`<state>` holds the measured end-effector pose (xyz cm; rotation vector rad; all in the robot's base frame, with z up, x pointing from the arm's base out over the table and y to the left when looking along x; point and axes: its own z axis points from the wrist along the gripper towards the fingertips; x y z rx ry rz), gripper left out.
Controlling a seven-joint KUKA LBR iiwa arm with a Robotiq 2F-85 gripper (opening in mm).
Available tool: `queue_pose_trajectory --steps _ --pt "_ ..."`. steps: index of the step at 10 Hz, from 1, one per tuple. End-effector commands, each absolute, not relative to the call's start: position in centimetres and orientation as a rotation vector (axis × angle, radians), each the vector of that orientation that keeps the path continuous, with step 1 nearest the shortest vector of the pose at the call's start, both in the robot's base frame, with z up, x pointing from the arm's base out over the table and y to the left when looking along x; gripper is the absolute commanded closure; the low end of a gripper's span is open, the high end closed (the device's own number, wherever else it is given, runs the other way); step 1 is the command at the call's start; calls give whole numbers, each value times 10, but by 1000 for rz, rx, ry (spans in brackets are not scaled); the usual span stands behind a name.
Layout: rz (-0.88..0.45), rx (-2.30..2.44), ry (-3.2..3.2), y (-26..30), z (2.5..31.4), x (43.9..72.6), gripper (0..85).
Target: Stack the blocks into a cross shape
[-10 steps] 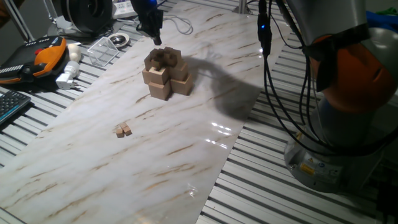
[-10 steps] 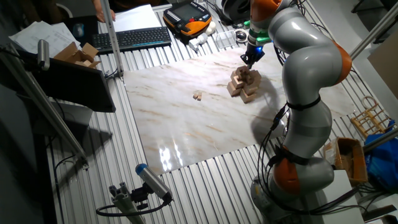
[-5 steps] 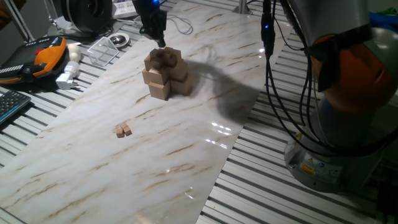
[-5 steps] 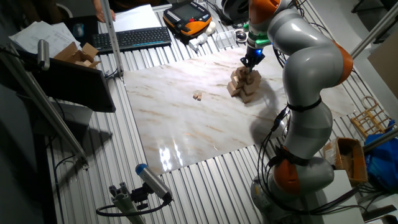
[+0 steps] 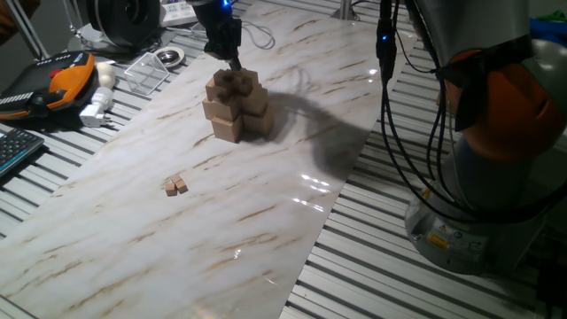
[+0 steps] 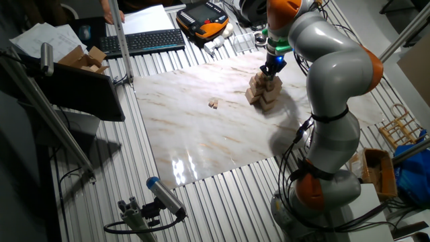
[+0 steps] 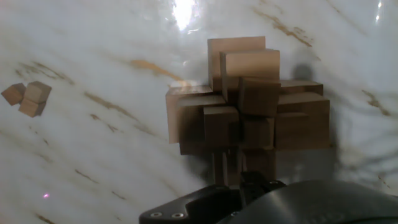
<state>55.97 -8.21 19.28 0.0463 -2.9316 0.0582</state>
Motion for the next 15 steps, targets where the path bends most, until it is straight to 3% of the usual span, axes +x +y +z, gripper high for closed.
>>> queue_pose_trajectory --steps 1,15 --pt "55 53 -2932 -83 190 558 850" --pt "22 87 -2916 -83 185 558 850"
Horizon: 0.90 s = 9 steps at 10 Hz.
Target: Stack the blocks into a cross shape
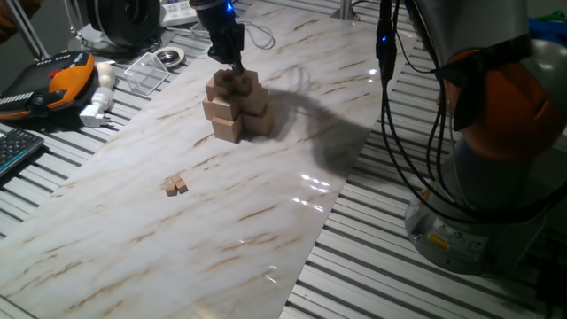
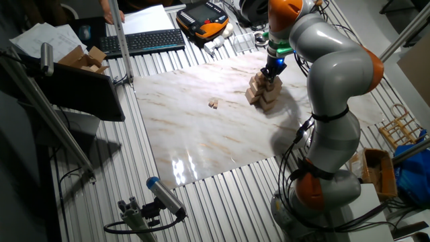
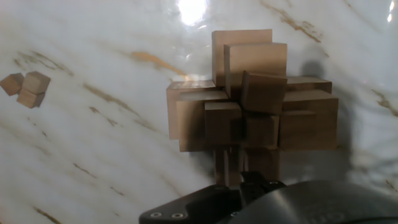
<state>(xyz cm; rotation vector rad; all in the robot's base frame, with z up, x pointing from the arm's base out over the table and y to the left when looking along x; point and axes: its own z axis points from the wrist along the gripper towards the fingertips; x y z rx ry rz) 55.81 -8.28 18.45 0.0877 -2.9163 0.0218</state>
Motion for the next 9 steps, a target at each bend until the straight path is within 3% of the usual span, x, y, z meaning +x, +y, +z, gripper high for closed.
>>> queue_pose_trajectory --steps 1,9 --pt "21 93 -2916 -82 184 558 850" --pt "10 83 -2894 -82 184 558 850"
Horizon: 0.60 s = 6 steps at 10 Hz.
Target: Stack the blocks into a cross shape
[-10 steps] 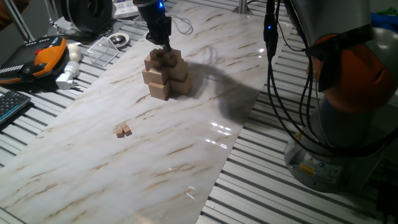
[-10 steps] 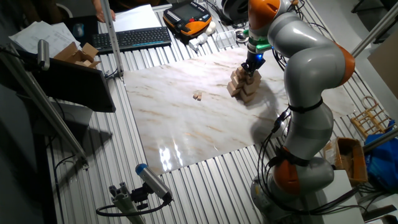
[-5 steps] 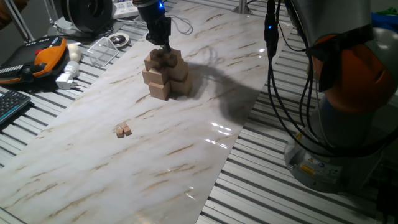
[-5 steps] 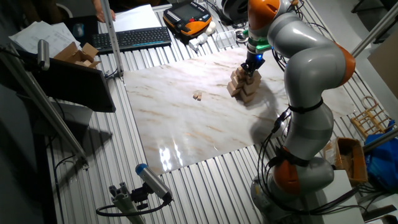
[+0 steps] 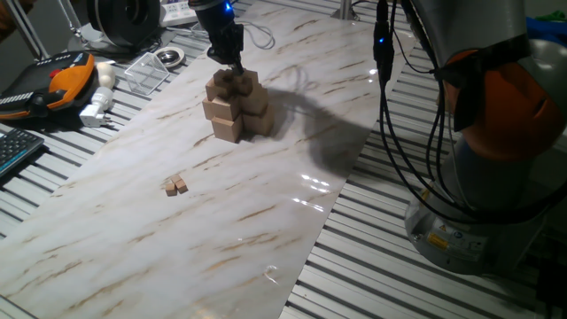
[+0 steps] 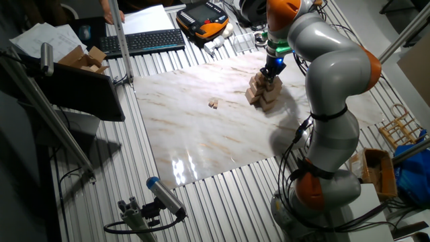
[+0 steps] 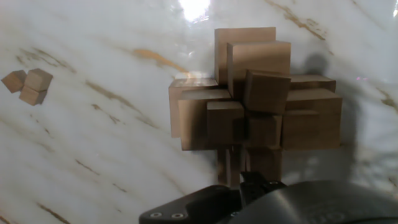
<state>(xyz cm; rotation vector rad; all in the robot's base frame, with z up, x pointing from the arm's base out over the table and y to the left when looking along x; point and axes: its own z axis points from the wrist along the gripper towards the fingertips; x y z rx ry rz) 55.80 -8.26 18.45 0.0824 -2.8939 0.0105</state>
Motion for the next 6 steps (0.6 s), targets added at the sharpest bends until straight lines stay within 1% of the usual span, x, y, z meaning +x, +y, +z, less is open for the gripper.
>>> queue_pose_trajectory --steps 1,4,6 --pt "13 78 -2888 -83 186 555 850" --pt "13 71 -2879 -87 186 546 850" --pt "27 65 -2885 -86 185 544 850"
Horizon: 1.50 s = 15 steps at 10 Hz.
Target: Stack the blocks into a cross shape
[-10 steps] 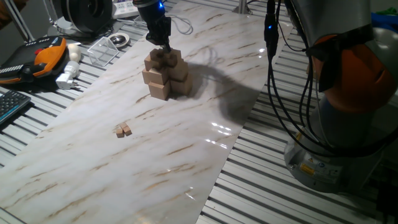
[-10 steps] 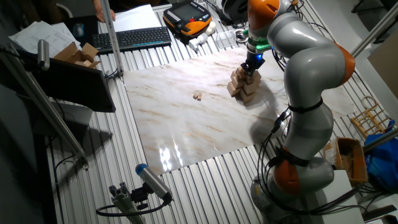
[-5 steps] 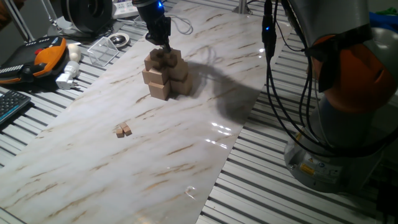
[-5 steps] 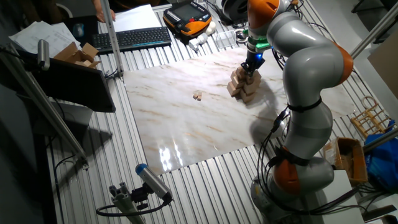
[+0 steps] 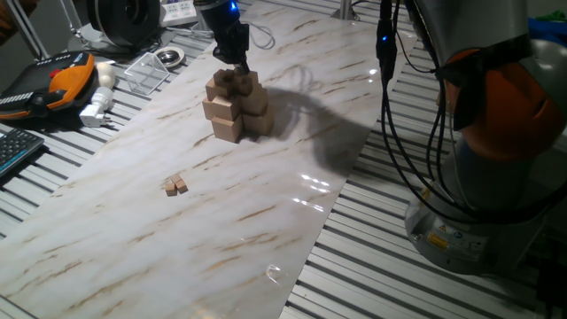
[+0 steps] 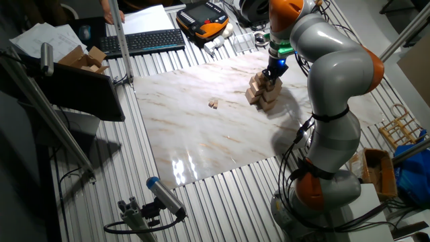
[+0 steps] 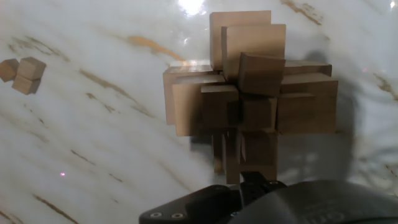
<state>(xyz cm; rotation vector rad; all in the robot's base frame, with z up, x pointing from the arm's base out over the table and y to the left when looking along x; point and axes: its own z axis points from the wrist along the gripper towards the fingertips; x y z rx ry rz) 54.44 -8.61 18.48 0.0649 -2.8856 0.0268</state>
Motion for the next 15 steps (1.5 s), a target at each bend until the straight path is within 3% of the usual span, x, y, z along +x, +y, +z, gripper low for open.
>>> queue_pose_trajectory --steps 1,15 --pt "32 64 -2891 -85 184 544 850" --pt "15 92 -2915 -90 168 547 850"
